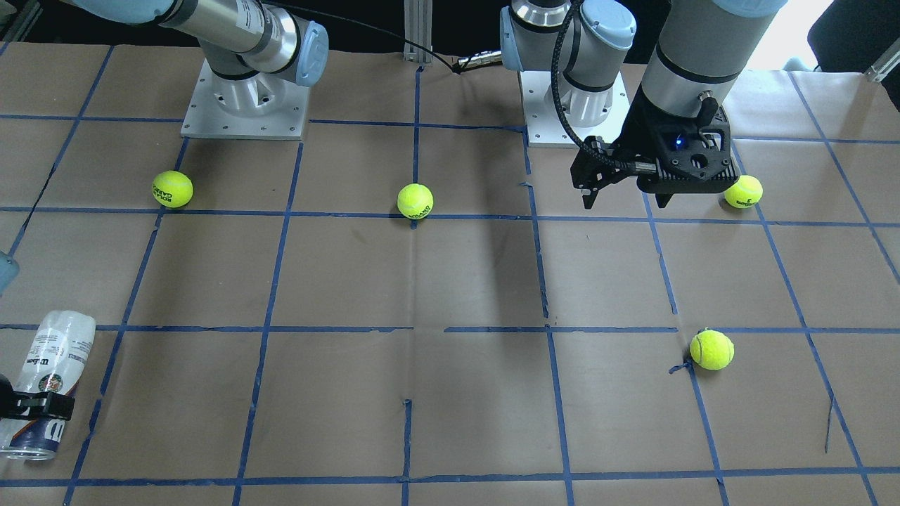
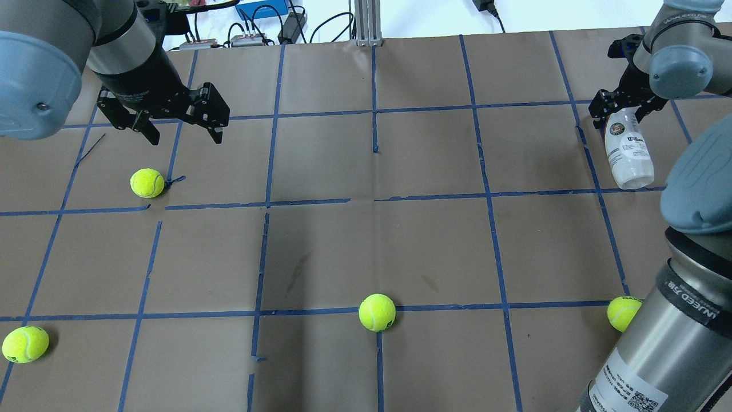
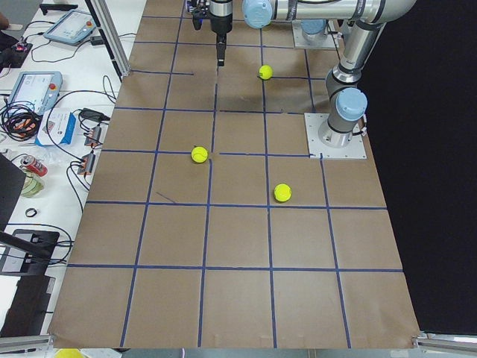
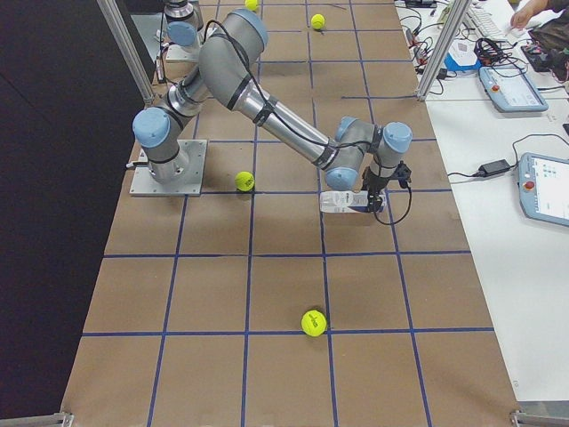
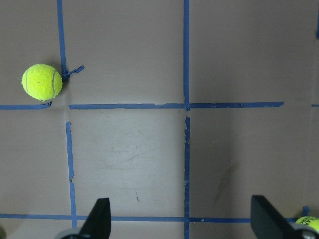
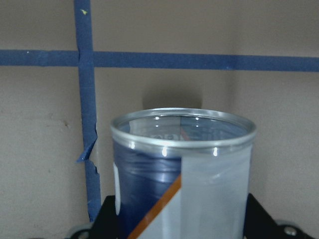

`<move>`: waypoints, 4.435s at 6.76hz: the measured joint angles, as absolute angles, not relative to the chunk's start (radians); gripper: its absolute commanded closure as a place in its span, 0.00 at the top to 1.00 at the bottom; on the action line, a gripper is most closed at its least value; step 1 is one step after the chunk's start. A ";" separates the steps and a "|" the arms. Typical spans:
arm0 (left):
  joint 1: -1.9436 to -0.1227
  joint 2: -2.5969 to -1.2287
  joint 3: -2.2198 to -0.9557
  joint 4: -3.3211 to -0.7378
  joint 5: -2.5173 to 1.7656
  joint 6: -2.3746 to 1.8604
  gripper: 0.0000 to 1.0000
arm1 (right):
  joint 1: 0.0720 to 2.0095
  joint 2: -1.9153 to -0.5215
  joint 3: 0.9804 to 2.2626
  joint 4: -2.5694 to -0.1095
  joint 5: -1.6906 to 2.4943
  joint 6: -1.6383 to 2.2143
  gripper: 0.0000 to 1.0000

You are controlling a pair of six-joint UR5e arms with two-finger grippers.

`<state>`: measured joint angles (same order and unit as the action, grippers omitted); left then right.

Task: Lift up tennis ball bucket
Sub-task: 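Lower the right gripper around the upright white Wilson can and close, then lift the can with the right gripper and carry it toward the table center, then lay the can on its side and open the right gripper, withdrawing, then reach the left gripper to the lying can's open end while right arm rests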

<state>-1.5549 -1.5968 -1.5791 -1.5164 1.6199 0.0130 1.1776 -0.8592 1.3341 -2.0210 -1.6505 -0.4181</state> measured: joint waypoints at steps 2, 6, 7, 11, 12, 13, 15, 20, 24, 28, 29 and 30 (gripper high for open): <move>-1.554 -1.598 -1.581 -1.514 1.620 0.016 1.00 | 1.178 -0.878 1.332 -2.022 -1.649 -0.430 0.42; -1.555 -1.599 -1.581 -1.514 1.620 0.017 1.00 | 1.232 -0.993 1.368 -2.045 -1.508 -0.656 0.43; -1.555 -1.599 -1.581 -1.514 1.619 0.017 1.00 | 1.290 -1.017 1.398 -2.049 -1.463 -0.721 0.45; -1.558 -1.598 -1.578 -1.515 1.620 0.016 1.00 | 1.749 -1.048 1.421 -2.115 -1.443 -0.805 0.46; -1.558 -1.598 -1.579 -1.515 1.620 0.015 1.00 | 1.851 -1.038 1.422 -2.150 -1.443 -0.817 0.46; -1.558 -1.597 -1.580 -1.516 1.620 0.015 1.00 | 1.928 -1.023 1.422 -2.198 -1.440 -0.836 0.46; -1.558 -1.597 -1.581 -1.516 1.620 0.015 1.00 | 2.026 -1.003 1.452 -2.261 -1.457 -0.922 0.43; -1.559 -1.602 -1.576 -1.514 1.619 0.015 1.00 | 2.062 -0.994 1.547 -2.376 -1.549 -1.102 1.00; -1.559 -1.602 -1.577 -1.515 1.619 0.015 1.00 | 2.049 -1.014 1.509 -2.377 -1.590 -1.056 0.97; -1.558 -1.601 -1.577 -1.515 1.620 0.015 1.00 | 1.819 -1.144 1.450 -2.314 -1.567 -0.880 1.00; -1.559 -1.601 -1.577 -1.515 1.620 0.015 1.00 | 1.721 -1.212 1.447 -2.226 -1.536 -0.813 1.00; -1.559 -1.601 -1.577 -1.516 1.620 0.015 1.00 | 1.627 -1.275 1.445 -2.135 -1.512 -0.732 1.00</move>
